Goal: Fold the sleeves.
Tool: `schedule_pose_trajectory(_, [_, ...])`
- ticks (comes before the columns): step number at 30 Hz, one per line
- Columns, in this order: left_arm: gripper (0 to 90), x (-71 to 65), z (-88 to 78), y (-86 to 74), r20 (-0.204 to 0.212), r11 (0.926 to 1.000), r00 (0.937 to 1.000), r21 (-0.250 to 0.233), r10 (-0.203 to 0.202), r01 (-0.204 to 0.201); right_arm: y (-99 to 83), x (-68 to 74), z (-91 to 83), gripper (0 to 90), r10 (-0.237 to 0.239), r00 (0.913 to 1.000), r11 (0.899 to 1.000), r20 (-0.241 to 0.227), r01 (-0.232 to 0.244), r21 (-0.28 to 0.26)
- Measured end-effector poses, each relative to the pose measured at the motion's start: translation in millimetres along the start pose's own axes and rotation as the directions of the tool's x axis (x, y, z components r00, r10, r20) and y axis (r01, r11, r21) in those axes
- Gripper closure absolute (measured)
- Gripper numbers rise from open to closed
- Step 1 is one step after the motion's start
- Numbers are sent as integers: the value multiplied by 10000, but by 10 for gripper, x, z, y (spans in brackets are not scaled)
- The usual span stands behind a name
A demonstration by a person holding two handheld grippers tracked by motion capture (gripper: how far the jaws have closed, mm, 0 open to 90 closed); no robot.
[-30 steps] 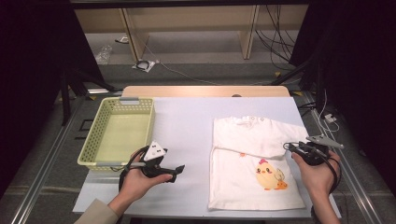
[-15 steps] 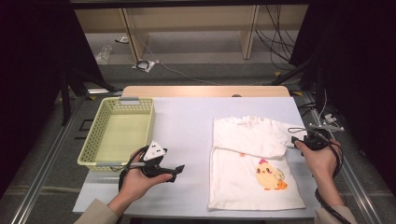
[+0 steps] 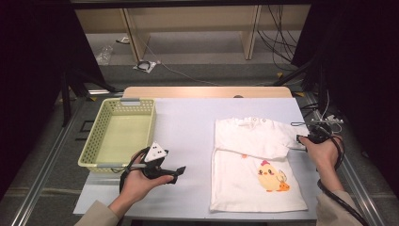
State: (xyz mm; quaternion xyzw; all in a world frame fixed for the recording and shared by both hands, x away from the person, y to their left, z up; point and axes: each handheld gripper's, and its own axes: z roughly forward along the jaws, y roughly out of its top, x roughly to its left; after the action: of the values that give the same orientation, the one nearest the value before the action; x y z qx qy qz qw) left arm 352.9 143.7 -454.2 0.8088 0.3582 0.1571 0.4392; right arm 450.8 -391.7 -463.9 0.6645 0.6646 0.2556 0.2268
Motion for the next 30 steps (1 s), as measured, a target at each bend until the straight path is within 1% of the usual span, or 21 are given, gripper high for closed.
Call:
schedule_pose_trajectory(1, [111,0,-1,1,3,10000,10000,-8,-6,6,-4,-16,8,543,-112,9999,9999,39,111,112])
schedule_pose_trajectory(2, [111,1,-2,2,3,10000,10000,-6,1,-1,-9,-25,26,546,-154,9999,9998,70,154,84])
schedule_pose_trajectory(4, [112,3,-2,3,-3,10000,10000,-12,1,-1,-13,-43,33,556,-131,9999,9996,104,129,232])
schedule_pose_trajectory(5, [112,4,-2,2,-3,10000,10000,-6,2,-2,-16,-58,41,560,-242,9996,9995,161,238,219])
schedule_pose_trajectory(8, [113,2,1,0,2,10000,10000,3,-4,4,-13,-83,59,573,-71,9997,9998,253,66,211])
schedule_pose_trajectory(10, [113,2,2,1,4,10000,10000,-3,1,-1,-18,-110,77,585,-208,9992,9991,338,196,380])
schedule_pose_trajectory(12, [113,4,1,1,-3,10000,10000,-2,5,-5,-24,-125,91,608,-161,9994,9993,316,150,357])
schedule_pose_trajectory(13, [114,5,2,0,-5,10000,10000,2,1,-1,-23,-129,91,619,-239,9993,9989,294,226,411])
schedule_pose_trajectory(16, [114,-1,1,-1,0,10000,10000,4,8,-8,-12,-124,96,667,-258,9993,9986,277,245,473])
schedule_pose_trajectory(17, [115,-4,1,-1,1,10000,10000,5,6,-6,-4,-112,99,695,-288,9991,9983,307,272,515])
schedule_pose_trajectory(19, [116,-8,1,-3,10,10000,10000,-3,17,-17,13,-89,99,759,-368,9991,9974,206,354,628])
schedule_pose_trajectory(22, [117,-1,-5,-4,0,10000,10000,22,43,-43,33,-70,109,815,-476,9986,9960,240,456,769])
schedule_pose_trajectory(25, [119,1,-3,-6,-5,10000,10000,-21,4,-4,45,-66,115,871,-343,9993,9958,144,330,857])
schedule_pose_trajectory(27, [120,2,-1,-10,2,10000,10000,10,-1,1,46,-71,118,892,-306,9995,9960,100,296,842])
schedule_pose_trajectory(30, [121,2,5,-12,0,10000,10000,41,26,-26,48,-68,120,900,-279,9995,9962,131,267,831])
